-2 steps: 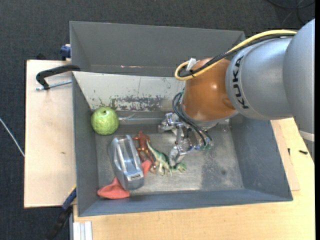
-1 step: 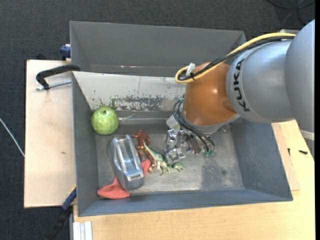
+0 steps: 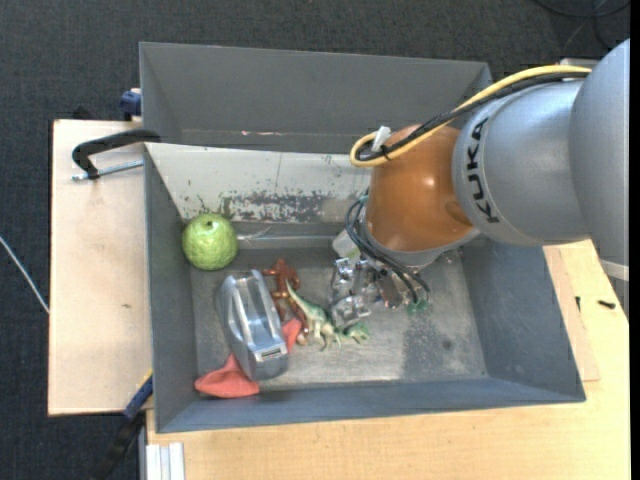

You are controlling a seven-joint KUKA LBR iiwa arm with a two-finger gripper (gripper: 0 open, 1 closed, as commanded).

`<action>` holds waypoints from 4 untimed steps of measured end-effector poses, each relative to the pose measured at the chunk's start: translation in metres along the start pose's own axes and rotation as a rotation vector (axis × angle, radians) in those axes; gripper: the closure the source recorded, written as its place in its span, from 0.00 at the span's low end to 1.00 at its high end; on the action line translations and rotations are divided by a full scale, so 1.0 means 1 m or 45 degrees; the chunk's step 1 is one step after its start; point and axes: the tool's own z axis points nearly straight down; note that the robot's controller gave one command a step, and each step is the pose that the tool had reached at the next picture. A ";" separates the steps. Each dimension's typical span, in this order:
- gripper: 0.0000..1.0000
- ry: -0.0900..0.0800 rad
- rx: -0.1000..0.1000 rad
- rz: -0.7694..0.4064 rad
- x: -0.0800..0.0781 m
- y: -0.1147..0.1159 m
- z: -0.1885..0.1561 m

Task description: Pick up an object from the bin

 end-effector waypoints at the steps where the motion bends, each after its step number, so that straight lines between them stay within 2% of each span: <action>1: 1.00 -0.017 -0.003 -0.031 0.012 0.007 -0.034; 2: 1.00 -0.025 -0.003 -0.044 0.017 0.012 -0.111; 3: 0.00 -0.024 -0.002 -0.037 0.005 0.029 -0.052; 4: 0.00 -0.024 -0.003 -0.036 0.005 0.030 -0.052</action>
Offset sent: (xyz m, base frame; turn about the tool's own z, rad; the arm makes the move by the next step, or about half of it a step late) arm -0.0216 0.0104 0.1739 -0.0378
